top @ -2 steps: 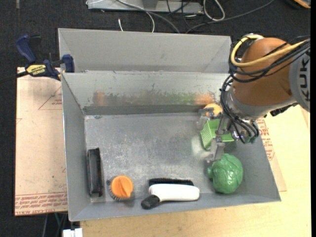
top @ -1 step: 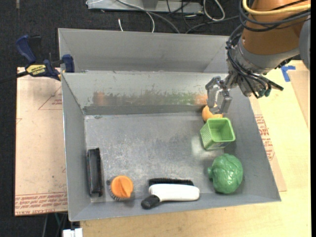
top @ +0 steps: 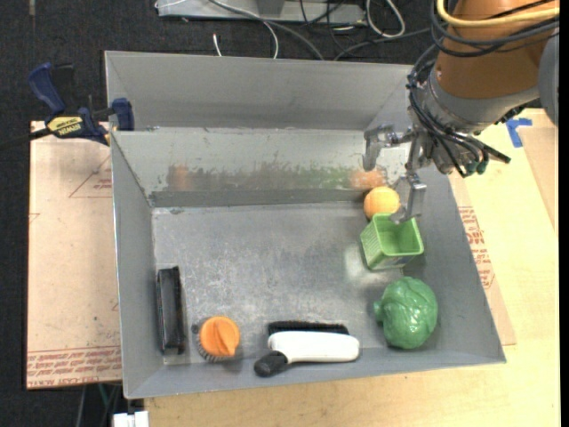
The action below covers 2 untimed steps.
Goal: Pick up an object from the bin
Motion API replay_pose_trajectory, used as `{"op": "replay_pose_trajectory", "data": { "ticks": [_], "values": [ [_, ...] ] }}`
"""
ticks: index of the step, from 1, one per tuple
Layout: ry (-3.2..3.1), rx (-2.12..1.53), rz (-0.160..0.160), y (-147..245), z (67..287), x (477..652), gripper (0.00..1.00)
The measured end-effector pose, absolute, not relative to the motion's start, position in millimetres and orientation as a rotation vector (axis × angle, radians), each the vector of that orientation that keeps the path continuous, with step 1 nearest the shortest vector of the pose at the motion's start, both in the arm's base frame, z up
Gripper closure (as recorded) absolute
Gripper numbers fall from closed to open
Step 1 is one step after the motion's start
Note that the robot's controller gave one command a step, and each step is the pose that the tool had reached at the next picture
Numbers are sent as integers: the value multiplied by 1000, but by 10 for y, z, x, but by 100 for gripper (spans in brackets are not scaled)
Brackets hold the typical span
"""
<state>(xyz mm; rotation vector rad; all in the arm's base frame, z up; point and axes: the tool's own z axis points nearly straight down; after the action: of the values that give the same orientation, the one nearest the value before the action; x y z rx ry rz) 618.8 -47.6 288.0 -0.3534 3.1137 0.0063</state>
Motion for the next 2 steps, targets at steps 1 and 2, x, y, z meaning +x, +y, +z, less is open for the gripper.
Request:
{"op": "replay_pose_trajectory", "data": {
  "ticks": [1, 2],
  "values": [
    [3114, -354, 6, -476, 2879, 6188, 0],
    [3076, -570, 2, -359, 2726, 6067, 0]
  ]
}}
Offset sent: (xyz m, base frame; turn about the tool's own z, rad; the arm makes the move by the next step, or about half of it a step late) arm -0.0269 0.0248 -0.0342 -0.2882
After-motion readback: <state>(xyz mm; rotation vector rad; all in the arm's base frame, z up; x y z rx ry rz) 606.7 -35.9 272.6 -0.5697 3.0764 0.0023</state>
